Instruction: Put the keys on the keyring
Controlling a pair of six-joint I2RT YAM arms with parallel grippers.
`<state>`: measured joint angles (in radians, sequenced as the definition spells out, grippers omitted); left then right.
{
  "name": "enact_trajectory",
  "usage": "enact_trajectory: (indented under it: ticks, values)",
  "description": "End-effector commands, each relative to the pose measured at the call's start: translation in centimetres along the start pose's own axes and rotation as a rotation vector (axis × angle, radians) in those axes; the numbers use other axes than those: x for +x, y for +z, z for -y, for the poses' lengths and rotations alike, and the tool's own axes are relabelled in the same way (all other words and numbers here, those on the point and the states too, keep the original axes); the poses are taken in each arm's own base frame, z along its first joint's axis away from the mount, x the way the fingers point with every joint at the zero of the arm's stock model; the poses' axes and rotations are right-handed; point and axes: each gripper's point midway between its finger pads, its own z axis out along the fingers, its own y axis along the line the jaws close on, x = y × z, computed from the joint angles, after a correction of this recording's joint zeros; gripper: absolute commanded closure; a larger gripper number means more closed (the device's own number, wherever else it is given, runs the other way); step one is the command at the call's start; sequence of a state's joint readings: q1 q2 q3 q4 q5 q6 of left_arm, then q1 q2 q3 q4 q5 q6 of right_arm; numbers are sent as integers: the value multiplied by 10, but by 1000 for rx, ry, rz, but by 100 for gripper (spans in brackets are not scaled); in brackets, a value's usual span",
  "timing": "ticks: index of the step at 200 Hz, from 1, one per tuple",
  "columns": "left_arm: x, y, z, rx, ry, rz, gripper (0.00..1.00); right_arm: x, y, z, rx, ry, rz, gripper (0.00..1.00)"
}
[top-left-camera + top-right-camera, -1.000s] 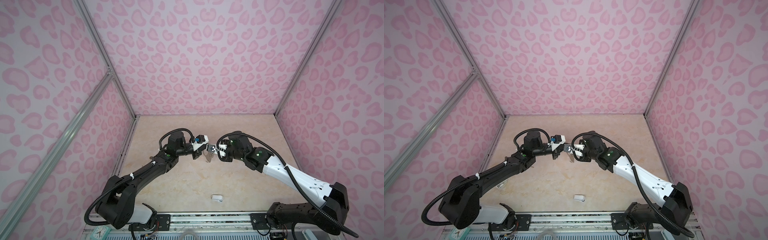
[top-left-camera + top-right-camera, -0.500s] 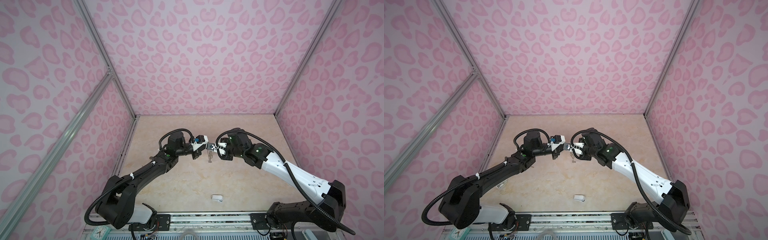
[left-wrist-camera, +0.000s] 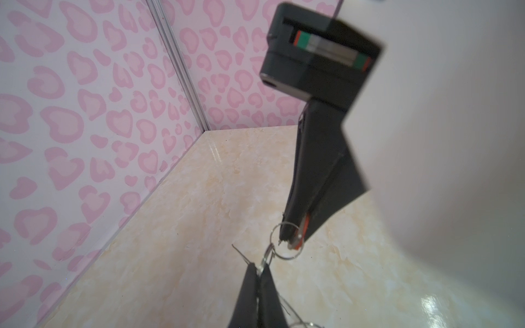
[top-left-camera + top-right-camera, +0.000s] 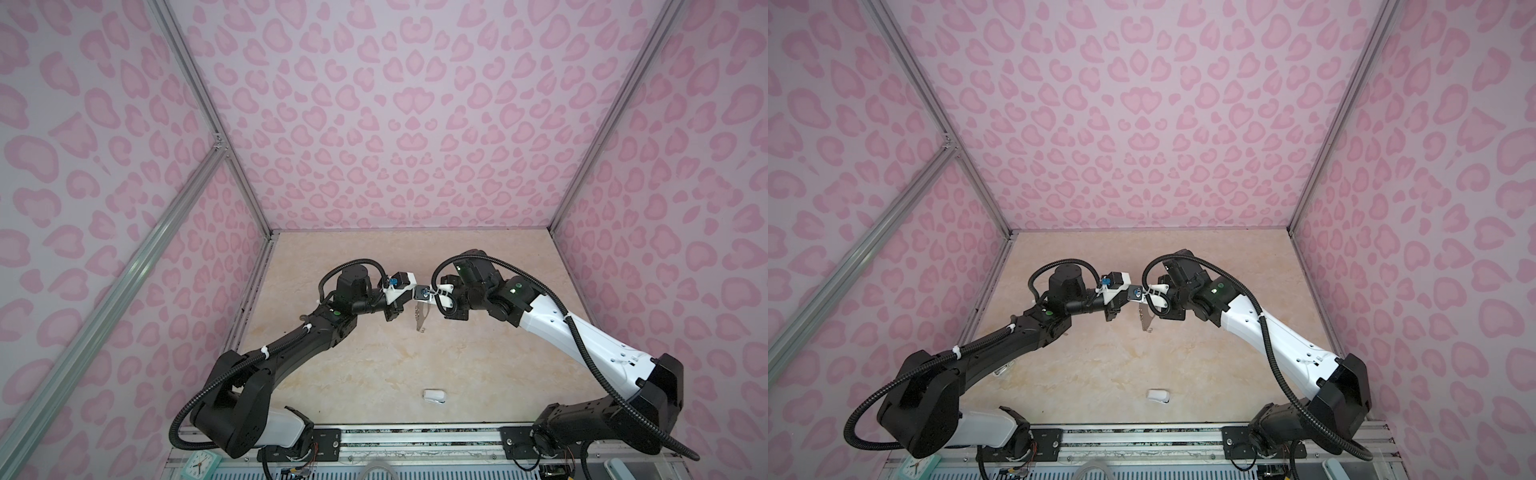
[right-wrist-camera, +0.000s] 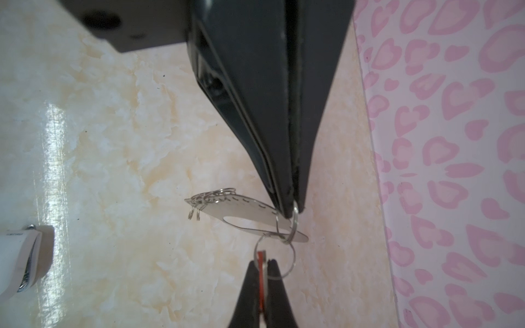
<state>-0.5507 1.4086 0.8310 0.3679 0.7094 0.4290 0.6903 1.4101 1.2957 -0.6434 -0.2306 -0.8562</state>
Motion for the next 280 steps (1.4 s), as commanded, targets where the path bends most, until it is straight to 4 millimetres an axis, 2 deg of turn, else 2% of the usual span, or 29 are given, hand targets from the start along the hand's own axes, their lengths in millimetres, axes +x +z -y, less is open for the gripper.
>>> enact_trajectory:
  ticks: [1,74,116,142,204,241,280]
  values:
    - [3,2,11,23,168,-3,97,-13,-1,21,60,120,61,100]
    - [0,-3,19,19,250,12,97,-7,0,18,15,194,92,100]
    - [-14,-5,22,45,216,63,97,5,9,10,-7,228,91,100]
    - [-17,-6,19,35,194,70,97,1,9,7,-11,232,128,100]
    - [-19,-7,9,3,160,65,97,5,4,1,22,231,161,100]
    - [-26,-9,7,-3,150,86,97,11,10,-8,5,232,159,100]
    - [-32,-10,9,10,145,109,97,7,14,-10,-4,238,175,100]
